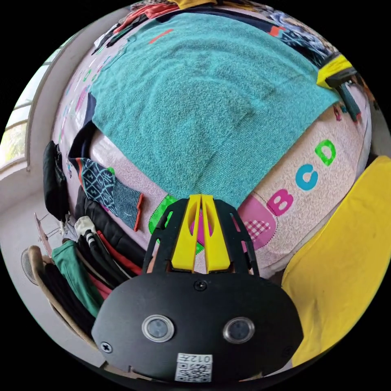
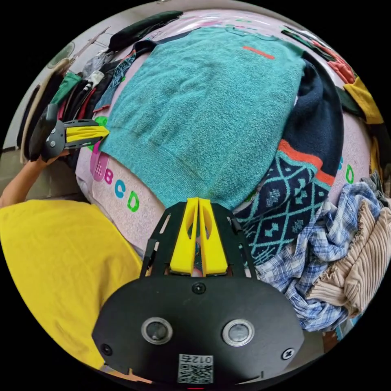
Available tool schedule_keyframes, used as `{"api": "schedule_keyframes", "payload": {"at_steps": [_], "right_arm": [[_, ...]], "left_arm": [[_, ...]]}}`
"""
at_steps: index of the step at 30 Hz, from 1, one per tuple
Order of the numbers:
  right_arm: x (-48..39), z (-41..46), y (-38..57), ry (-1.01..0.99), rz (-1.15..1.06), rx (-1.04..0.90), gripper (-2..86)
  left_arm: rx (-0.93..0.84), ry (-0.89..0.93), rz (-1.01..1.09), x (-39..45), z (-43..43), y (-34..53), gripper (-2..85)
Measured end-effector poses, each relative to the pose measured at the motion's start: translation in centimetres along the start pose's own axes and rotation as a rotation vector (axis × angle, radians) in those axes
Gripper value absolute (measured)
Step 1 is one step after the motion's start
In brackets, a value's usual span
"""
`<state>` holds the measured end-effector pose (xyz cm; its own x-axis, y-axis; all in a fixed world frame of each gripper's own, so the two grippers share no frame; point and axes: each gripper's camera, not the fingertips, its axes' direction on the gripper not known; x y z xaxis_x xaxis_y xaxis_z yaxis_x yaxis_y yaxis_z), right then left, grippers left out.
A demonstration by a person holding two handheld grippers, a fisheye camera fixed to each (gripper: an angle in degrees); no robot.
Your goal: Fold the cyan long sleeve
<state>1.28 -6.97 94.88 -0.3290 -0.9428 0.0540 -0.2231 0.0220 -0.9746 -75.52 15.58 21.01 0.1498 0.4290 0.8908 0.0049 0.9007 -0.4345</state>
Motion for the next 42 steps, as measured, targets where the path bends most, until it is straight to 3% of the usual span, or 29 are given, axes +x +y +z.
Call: {"api": "schedule_keyframes", "payload": {"at_steps": [4,7,11,13,16,19,26,31,35,39,42], "right_arm": [[-3.5,0.6,2.7,0.199,-0.15,0.032,0.1],[-4.9,0.9,4.3,0.281,-0.078,0.138,0.2],[-2.4,-0.3,6.2,0.096,0.14,0.22,0.3],[0.3,-2.6,9.6,-0.052,0.294,0.324,0.5],[4.4,-4.6,16.9,-0.076,0.593,0.472,1.7],[6.9,-3.1,21.2,-0.157,0.721,0.419,4.8],[3.3,-2.0,21.2,-0.122,0.698,0.409,9.0],[-3.7,-1.7,19.0,0.254,0.426,0.316,8.0],[-7.4,-1.1,18.6,0.406,0.267,0.275,3.6],[-3.8,-4.6,21.3,0.142,0.394,0.326,2.4],[0.8,-10.4,25.3,-0.045,0.507,0.464,2.1]], "left_arm": [[-0.048,-0.047,0.026,3.1,-1.0,0.3,0.3],[-0.013,-0.088,0.015,4.0,-1.1,0.7,0.3],[0.028,0.056,-0.09,1.8,-1.2,1.6,0.3],[0.052,0.243,-0.218,-0.9,-0.6,2.6,0.3],[0.066,0.408,-0.327,-3.0,0.4,3.9,0.4],[0.089,0.432,-0.352,-2.9,0.6,4.8,0.4],[0.089,0.4,-0.352,-1.5,0.2,6.2,0.4],[0.089,0.45,-0.382,-1.1,0.5,8.0,0.5],[0.108,0.46,-0.398,-0.4,0.5,9.5,0.5],[0.135,0.5,-0.418,-0.1,-0.8,11.0,0.6],[0.304,0.483,-0.429,-0.4,-5.4,12.4,0.8]]}}
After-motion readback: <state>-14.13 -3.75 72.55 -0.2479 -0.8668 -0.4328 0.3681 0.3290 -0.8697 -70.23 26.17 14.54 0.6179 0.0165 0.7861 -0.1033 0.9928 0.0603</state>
